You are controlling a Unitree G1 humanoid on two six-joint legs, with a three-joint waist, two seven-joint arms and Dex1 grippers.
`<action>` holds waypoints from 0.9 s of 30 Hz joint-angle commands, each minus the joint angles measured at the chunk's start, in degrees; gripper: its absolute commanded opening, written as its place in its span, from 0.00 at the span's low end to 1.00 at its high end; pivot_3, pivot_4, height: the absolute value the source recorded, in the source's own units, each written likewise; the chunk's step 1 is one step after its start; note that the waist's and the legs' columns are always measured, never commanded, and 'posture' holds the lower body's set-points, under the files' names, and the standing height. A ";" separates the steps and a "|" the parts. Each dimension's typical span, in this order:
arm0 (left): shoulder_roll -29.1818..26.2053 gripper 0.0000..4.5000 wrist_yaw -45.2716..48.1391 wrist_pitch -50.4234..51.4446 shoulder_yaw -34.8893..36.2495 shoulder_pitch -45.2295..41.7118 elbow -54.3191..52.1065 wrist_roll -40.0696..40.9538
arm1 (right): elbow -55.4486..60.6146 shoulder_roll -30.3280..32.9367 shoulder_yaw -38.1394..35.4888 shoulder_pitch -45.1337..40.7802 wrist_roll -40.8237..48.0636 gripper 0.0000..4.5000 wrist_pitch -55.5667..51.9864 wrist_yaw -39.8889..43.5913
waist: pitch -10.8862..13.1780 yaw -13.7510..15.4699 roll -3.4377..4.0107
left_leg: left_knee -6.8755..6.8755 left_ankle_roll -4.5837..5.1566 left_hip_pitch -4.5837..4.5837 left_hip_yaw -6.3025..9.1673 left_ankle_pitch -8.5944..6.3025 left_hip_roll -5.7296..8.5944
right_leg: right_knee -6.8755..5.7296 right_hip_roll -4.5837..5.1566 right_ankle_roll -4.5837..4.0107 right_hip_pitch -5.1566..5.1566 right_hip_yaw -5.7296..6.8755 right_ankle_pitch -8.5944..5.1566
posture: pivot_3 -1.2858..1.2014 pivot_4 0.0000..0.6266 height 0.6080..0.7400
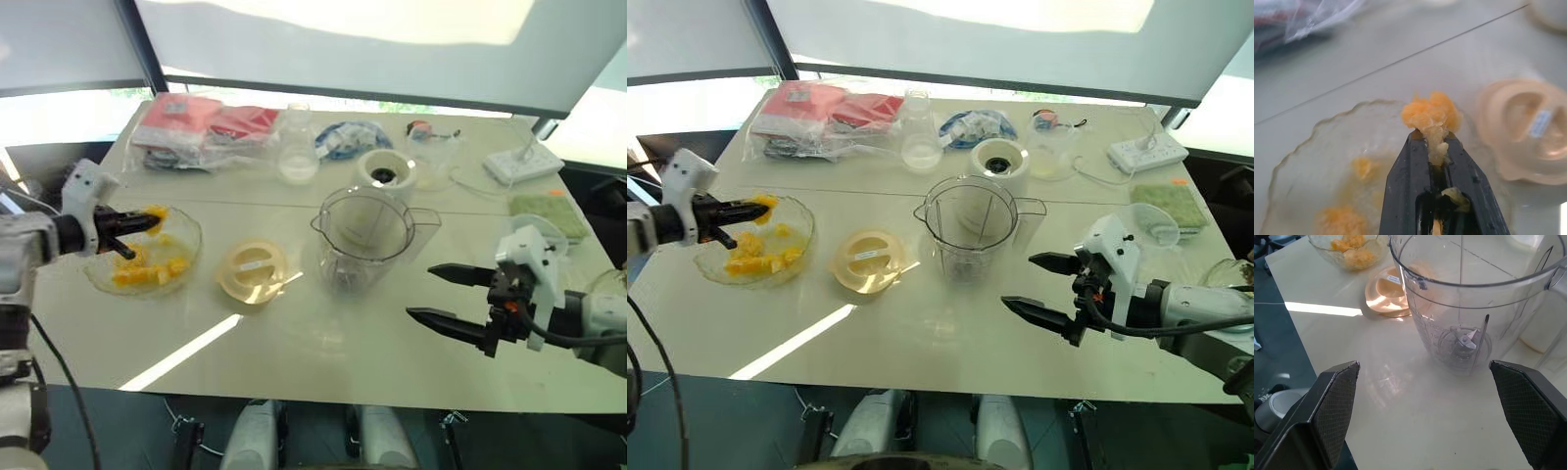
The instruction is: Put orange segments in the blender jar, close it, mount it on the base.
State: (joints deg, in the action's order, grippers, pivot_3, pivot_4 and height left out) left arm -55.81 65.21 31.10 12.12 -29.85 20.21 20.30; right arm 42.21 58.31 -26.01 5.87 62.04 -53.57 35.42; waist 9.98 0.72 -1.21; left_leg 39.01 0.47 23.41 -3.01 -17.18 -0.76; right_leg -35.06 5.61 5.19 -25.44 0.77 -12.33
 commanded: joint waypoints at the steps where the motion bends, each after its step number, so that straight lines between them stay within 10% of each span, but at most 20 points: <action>1: -3.33 0.01 7.64 -5.77 1.17 -3.59 8.09 0.77 | 0.36 -0.78 -2.30 1.32 -1.27 1.00 1.65 0.50 | 0.00 0.00 -0.01 | 0.02 0.01 -0.01 0.01 0.01 0.00 | 0.00 0.00 -0.01 0.02 0.03 0.01 | 0.52 0.24 1.00; 13: -0.15 0.01 21.46 -9.55 -7.37 -30.14 19.80 -2.28 | 1.48 -5.59 -6.63 6.41 -2.33 1.00 3.43 -1.31 | 0.07 0.36 -0.23 | 0.28 0.15 0.05 -0.02 0.00 0.06 | -0.01 -0.49 0.12 0.28 0.44 0.06 | 0.52 0.24 1.00; 27: 36.59 0.01 26.77 -18.56 -19.02 -52.24 29.21 -5.26 | 8.14 -8.96 -14.17 12.32 -0.54 1.00 4.57 -5.82 | 0.09 1.50 -0.28 | 0.96 0.20 0.00 0.27 -0.02 -0.07 | -0.06 -0.92 0.14 0.78 0.60 0.00 | 0.52 0.24 1.00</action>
State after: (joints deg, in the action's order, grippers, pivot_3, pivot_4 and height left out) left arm -20.54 92.12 14.71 -6.23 -79.86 48.58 15.54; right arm 48.18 49.88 -38.64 18.01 60.55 -50.22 31.05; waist 10.08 2.22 -1.49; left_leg 39.98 0.69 23.41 -2.75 -17.21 -0.82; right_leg -35.12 4.70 5.33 -24.66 1.36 -12.33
